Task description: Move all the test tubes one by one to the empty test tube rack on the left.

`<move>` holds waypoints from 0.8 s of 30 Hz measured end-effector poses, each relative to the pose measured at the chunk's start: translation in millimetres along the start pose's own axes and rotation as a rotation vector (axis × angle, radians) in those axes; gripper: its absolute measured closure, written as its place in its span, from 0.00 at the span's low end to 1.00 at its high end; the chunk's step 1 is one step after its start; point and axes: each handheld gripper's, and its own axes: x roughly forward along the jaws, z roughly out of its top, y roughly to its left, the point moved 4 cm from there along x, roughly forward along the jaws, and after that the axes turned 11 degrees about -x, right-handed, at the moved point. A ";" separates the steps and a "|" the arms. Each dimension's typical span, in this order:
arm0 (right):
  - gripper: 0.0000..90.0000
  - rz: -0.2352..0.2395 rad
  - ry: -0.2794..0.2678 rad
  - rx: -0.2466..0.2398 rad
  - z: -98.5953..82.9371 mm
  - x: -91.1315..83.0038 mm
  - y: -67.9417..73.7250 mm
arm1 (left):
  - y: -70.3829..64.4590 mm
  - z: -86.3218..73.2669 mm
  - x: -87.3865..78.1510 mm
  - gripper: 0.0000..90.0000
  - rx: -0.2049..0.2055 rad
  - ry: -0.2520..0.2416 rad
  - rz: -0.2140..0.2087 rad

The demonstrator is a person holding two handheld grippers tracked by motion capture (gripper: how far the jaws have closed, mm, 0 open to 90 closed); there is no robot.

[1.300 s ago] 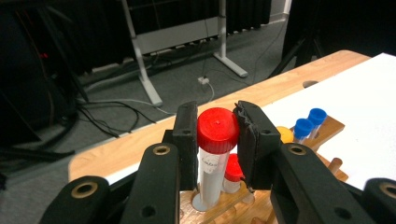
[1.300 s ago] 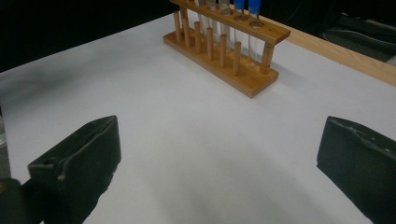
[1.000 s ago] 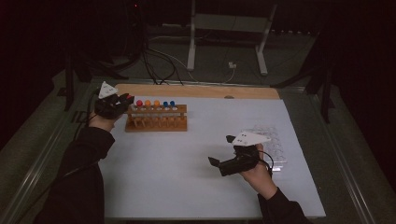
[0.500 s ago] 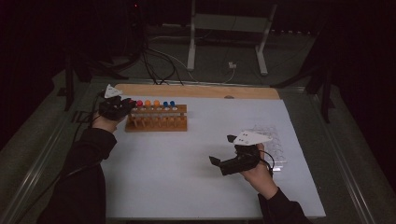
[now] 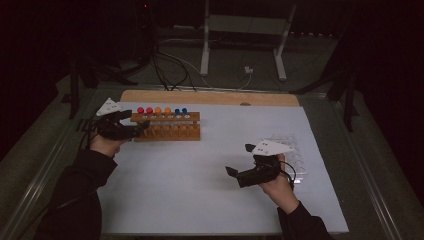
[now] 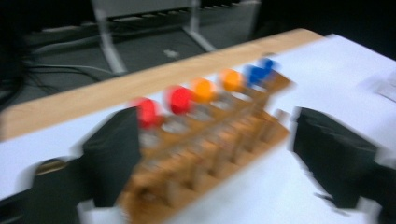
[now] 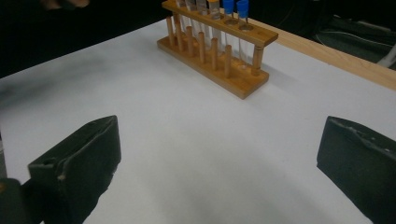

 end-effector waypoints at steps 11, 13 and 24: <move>0.00 0.003 -0.008 -0.003 -1.6 1.1 1.7 | -50.9 -59.3 -6.4 0.02 0.008 0.052 -0.200; 0.00 0.002 -0.005 -0.004 -2.2 1.5 1.9 | -57.9 -69.7 -6.8 0.02 0.021 0.059 -0.209; 0.00 -0.021 -0.019 -0.007 -4.7 0.0 -0.8 | -77.7 -118.2 -4.4 0.02 0.075 0.079 -0.230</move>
